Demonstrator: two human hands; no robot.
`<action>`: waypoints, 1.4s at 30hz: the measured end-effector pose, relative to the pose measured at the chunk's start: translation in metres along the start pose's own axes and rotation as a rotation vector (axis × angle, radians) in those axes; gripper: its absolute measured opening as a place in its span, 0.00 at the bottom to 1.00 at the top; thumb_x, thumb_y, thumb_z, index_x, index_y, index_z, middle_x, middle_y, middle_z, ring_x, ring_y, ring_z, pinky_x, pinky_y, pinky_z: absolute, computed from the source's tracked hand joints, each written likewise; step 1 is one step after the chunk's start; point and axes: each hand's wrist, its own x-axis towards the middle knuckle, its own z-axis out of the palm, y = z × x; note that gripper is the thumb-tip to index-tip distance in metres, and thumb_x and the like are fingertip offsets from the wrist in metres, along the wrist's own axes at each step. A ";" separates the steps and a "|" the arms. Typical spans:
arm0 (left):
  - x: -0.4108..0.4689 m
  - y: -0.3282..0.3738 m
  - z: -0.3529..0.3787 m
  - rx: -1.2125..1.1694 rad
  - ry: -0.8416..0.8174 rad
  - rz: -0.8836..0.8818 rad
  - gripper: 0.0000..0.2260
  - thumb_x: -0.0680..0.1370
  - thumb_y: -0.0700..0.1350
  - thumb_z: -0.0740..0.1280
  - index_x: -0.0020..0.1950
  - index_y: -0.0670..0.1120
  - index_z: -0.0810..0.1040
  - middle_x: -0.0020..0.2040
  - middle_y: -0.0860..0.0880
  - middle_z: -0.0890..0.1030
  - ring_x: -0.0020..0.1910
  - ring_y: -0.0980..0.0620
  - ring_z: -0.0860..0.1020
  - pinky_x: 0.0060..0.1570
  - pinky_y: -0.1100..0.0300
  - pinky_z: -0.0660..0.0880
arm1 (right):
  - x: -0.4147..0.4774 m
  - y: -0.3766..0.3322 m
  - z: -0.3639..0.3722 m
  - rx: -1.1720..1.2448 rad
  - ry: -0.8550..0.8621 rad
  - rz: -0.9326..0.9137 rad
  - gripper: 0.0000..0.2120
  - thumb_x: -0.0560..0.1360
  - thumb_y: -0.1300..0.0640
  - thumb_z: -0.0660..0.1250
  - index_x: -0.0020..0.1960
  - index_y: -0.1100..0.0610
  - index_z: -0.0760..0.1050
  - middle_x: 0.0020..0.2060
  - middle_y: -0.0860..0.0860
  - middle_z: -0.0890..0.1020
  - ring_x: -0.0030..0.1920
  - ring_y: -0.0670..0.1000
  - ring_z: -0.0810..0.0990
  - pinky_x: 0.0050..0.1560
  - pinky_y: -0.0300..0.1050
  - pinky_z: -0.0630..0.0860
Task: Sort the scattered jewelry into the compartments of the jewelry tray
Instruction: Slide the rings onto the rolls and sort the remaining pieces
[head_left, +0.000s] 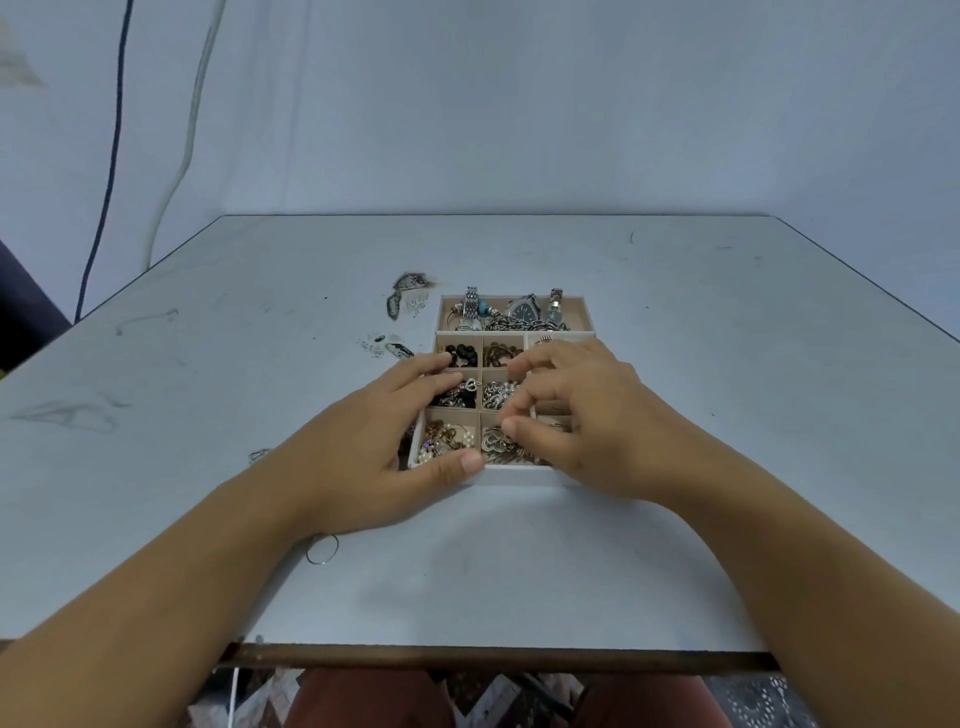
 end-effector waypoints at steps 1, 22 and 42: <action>0.000 0.000 -0.001 -0.012 0.002 0.002 0.39 0.69 0.75 0.54 0.75 0.57 0.59 0.76 0.62 0.56 0.73 0.64 0.57 0.68 0.60 0.62 | -0.001 0.001 0.000 0.034 0.021 -0.025 0.06 0.73 0.46 0.67 0.49 0.42 0.79 0.60 0.40 0.73 0.65 0.44 0.64 0.65 0.54 0.64; -0.034 -0.052 -0.035 -0.047 0.105 -0.105 0.15 0.73 0.63 0.65 0.55 0.60 0.80 0.58 0.67 0.76 0.67 0.70 0.66 0.66 0.65 0.64 | 0.034 -0.030 0.027 -0.133 -0.052 -0.120 0.22 0.78 0.41 0.58 0.70 0.47 0.68 0.67 0.45 0.71 0.69 0.46 0.66 0.69 0.48 0.63; -0.008 -0.047 -0.026 -0.145 0.045 -0.056 0.07 0.73 0.54 0.67 0.48 0.61 0.83 0.52 0.63 0.77 0.59 0.64 0.71 0.56 0.70 0.64 | 0.030 -0.017 0.033 -0.112 -0.044 -0.112 0.27 0.72 0.37 0.59 0.69 0.43 0.68 0.66 0.43 0.71 0.69 0.45 0.66 0.69 0.52 0.63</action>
